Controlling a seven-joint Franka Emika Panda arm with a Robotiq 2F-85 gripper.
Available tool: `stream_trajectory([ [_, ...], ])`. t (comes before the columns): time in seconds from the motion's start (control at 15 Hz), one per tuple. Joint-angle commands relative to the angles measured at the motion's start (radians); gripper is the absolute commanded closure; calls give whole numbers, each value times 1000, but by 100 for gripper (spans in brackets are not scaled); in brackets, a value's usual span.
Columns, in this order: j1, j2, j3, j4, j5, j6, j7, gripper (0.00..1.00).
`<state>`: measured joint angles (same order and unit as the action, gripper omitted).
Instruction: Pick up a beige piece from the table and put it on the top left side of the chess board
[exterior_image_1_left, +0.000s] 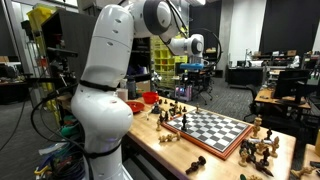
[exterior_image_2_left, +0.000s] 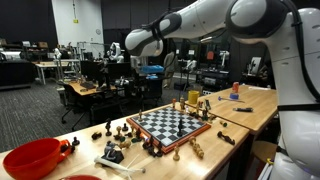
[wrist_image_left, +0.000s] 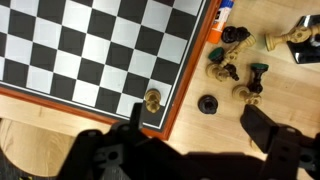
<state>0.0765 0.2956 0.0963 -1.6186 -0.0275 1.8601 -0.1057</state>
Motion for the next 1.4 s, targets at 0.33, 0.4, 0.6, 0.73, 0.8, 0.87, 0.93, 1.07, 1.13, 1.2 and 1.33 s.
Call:
stream_trajectory([
  [0.33, -40, -463, -49, -504, 46, 120, 94, 0],
  [0.4, -48, -513, -61, -557, 50, 123, 70, 0],
  [0.6, -54, -546, -76, -594, 29, 115, 69, 0],
  [0.73, -54, -543, -76, -594, 29, 115, 69, 0],
  [0.8, -54, -542, -76, -594, 29, 115, 69, 0],
  [0.87, -54, -540, -76, -594, 29, 115, 69, 0],
  [0.93, -54, -540, -76, -594, 29, 115, 69, 0],
  [1.07, -54, -539, -76, -594, 29, 115, 69, 0],
  [1.13, -54, -539, -76, -594, 29, 115, 69, 0],
  [1.2, -54, -539, -76, -594, 29, 115, 69, 0],
  [1.33, -54, -539, -76, -594, 29, 115, 69, 0],
])
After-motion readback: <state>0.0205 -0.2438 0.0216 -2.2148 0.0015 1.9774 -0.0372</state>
